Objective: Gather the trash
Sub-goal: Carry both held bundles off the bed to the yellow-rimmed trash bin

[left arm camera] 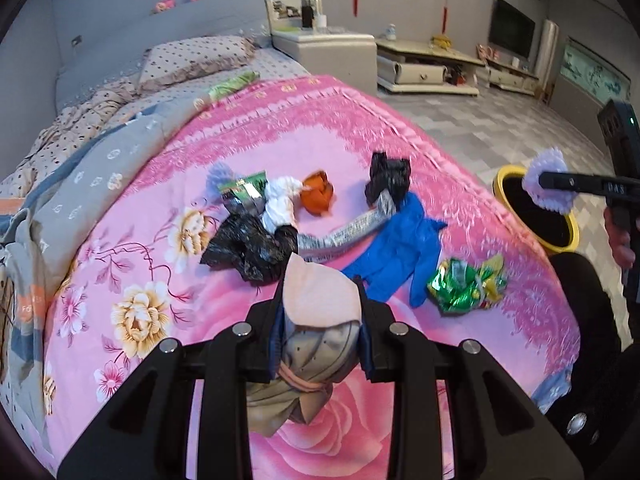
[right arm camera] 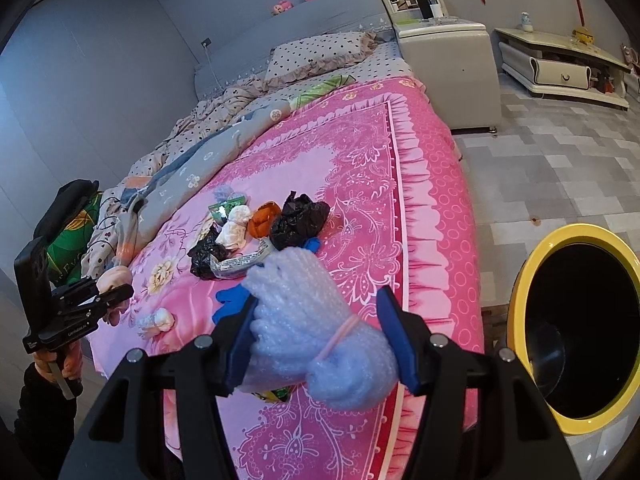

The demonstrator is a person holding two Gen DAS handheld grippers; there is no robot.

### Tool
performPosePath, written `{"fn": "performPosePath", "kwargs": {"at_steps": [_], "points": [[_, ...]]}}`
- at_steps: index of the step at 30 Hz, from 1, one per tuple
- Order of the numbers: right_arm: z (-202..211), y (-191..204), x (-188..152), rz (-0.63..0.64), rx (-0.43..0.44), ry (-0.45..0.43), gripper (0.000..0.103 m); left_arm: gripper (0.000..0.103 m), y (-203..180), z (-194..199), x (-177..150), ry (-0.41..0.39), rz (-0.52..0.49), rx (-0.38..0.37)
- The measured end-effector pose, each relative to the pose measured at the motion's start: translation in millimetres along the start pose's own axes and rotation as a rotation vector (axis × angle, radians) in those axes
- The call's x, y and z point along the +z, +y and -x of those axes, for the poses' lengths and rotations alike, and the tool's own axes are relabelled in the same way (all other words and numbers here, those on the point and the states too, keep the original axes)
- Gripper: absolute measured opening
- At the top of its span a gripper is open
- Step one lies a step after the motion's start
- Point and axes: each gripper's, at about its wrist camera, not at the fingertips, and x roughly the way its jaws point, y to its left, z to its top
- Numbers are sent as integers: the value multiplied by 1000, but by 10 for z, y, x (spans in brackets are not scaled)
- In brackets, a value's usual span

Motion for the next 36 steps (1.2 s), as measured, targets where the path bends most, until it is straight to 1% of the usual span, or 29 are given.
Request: {"fn": "performPosePath", "kwargs": {"at_steps": [3,6,9,16,19,21,27,29,32,36], "points": [[156,-25,14,2,-2,-18,55,28,-74,108,100,-46,44,11],[286,-83,15,-1,-7,-34,55,28,-198,176,196,-82,67,19],[405,-178,20,-14,-17,-49,55,28,-345,198,308,-115,90,12],[645,-425,40,-41,-50,-84,55,28,-676,127,566,-180,158,-42],[751,-520,68,-52,-62,-106,55,28,-806,51,650,-196,188,-85],[817,-585,88,-62,-65,-121,55,28,-930,-11,706,-200,185,-82],[1041,-765,142,-78,-91,-174,55,28,-1352,-173,928,-200,148,-154],[1102,-848,155,-89,-106,-188,55,28,-1497,-224,1009,-204,133,-160],[1189,-990,174,-113,-129,-205,55,28,-1724,-305,1139,-199,119,-191],[1302,-1178,189,-142,-160,-227,55,28,-2040,-384,1257,-198,86,-204]]}}
